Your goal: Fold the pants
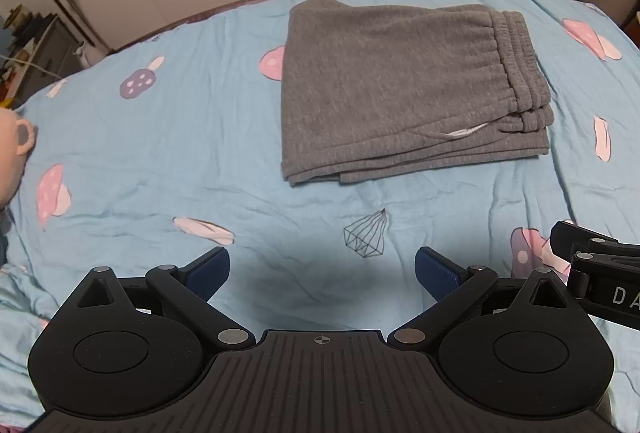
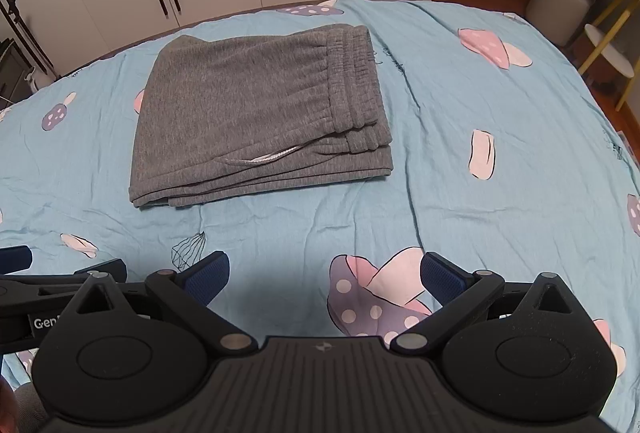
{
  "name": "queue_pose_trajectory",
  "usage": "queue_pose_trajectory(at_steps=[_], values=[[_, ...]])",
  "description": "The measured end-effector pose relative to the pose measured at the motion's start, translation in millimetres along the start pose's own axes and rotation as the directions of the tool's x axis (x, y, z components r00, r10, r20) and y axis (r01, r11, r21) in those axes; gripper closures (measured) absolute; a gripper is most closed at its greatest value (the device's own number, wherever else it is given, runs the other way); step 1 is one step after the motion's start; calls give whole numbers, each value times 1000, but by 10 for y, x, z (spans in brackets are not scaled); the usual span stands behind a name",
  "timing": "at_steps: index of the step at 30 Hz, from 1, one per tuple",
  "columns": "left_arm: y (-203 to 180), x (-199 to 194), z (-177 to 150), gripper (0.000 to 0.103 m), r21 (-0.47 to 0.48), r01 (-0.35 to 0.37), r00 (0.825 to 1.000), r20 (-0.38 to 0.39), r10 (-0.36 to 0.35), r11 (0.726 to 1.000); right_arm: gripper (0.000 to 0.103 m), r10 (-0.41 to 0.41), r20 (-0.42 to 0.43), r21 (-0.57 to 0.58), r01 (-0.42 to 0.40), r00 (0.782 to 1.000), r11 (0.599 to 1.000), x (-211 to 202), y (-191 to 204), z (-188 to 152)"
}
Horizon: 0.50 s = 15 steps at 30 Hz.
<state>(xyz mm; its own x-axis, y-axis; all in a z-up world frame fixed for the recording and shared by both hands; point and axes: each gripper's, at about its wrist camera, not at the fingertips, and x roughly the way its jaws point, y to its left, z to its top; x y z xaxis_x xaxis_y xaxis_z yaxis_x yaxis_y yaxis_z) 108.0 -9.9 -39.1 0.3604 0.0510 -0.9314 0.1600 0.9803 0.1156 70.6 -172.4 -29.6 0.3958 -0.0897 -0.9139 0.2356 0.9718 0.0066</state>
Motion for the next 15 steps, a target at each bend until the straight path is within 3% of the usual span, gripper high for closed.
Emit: queue_pose_trajectory(at_steps=[15], values=[[-12, -6, 3, 1, -3, 1, 1000, -4, -1, 1000, 1, -1, 1, 4, 1, 1000, 1000, -6, -19, 0]])
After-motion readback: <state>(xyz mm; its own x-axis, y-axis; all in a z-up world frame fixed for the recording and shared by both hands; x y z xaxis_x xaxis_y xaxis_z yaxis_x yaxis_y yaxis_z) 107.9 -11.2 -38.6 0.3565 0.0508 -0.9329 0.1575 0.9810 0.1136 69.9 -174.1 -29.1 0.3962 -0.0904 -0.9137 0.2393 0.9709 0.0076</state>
